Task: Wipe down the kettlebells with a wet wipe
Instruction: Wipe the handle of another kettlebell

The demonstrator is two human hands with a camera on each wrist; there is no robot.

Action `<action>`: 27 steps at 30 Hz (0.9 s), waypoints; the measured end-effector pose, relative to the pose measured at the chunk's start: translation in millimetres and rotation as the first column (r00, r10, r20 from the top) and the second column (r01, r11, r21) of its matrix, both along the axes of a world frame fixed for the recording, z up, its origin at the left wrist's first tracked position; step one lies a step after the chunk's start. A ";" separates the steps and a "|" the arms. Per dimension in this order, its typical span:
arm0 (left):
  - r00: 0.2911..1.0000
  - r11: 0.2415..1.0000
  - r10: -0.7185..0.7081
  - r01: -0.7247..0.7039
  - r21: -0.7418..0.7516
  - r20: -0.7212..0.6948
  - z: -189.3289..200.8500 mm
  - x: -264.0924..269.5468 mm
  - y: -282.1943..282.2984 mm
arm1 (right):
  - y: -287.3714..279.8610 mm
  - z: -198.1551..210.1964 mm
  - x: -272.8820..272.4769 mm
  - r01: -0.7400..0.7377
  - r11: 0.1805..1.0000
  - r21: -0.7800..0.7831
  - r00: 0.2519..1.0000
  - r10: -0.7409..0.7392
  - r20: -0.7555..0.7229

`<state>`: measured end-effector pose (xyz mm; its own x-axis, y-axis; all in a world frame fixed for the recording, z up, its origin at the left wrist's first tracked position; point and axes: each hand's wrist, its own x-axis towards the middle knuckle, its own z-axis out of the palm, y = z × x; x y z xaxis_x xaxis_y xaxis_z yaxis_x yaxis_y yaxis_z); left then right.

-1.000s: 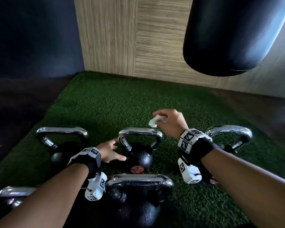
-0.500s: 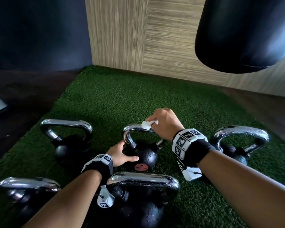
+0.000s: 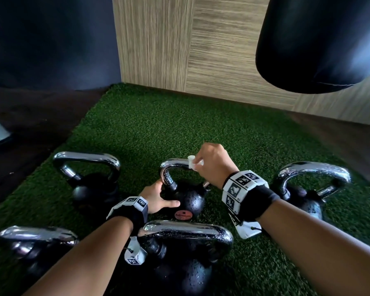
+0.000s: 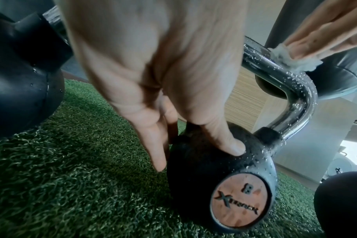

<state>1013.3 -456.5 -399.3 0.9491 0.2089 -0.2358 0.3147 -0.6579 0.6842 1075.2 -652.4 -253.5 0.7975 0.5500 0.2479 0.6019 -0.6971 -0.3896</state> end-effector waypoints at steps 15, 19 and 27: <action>0.999 1.000 0.005 -0.005 -0.006 -0.036 0.2 2.1 1.3 | -54.9 -24.1 9.3 0.167 0.965 0.201 0.985 -0.153 -0.085; 0.998 1.000 0.020 -0.021 -0.018 -0.052 0.8 4.2 3.3 | -58.1 -35.6 12.7 0.174 0.952 0.254 0.984 -0.160 -0.076; 0.999 1.000 0.012 -0.013 -0.016 -0.031 1.5 3.2 3.0 | -59.6 -55.0 20.1 0.388 0.903 0.183 0.847 -0.271 -0.457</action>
<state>1016.5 -453.5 -397.8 0.9386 0.2164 -0.2686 0.3441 -0.6426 0.6846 1095.3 -711.9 -308.6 0.9790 0.1983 -0.0479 0.0981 -0.6633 -0.7419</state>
